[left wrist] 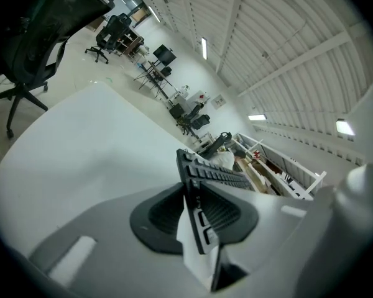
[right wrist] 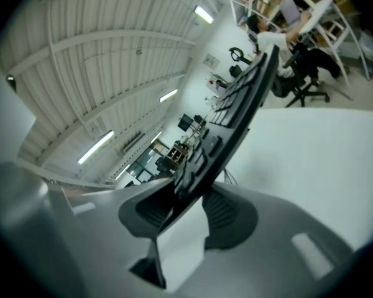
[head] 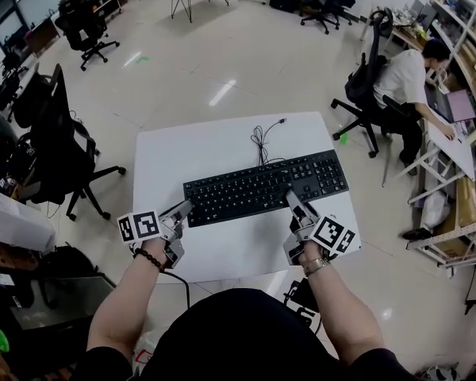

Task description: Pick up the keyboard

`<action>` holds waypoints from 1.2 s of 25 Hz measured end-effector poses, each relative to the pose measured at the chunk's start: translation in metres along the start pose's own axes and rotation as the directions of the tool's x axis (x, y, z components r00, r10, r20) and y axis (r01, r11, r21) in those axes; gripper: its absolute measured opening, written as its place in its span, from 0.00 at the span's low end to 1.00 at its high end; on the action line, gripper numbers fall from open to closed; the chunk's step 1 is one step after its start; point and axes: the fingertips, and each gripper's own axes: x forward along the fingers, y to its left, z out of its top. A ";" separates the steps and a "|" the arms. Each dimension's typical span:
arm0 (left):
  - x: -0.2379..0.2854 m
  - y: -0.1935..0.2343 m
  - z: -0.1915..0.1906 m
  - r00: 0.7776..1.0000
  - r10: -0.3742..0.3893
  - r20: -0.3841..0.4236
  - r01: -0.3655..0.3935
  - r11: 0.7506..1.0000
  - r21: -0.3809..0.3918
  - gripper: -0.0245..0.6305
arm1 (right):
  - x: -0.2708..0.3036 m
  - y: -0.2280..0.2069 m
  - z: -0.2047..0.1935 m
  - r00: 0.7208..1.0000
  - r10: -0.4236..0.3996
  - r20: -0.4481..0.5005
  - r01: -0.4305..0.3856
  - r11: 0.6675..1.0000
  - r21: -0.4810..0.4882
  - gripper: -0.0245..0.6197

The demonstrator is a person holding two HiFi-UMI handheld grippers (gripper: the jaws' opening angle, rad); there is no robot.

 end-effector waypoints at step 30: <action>-0.022 -0.035 0.037 0.984 -0.126 0.123 0.114 0.988 0.105 0.17 | -0.024 0.108 0.043 0.990 0.106 0.095 -0.067 0.935 -0.348 0.25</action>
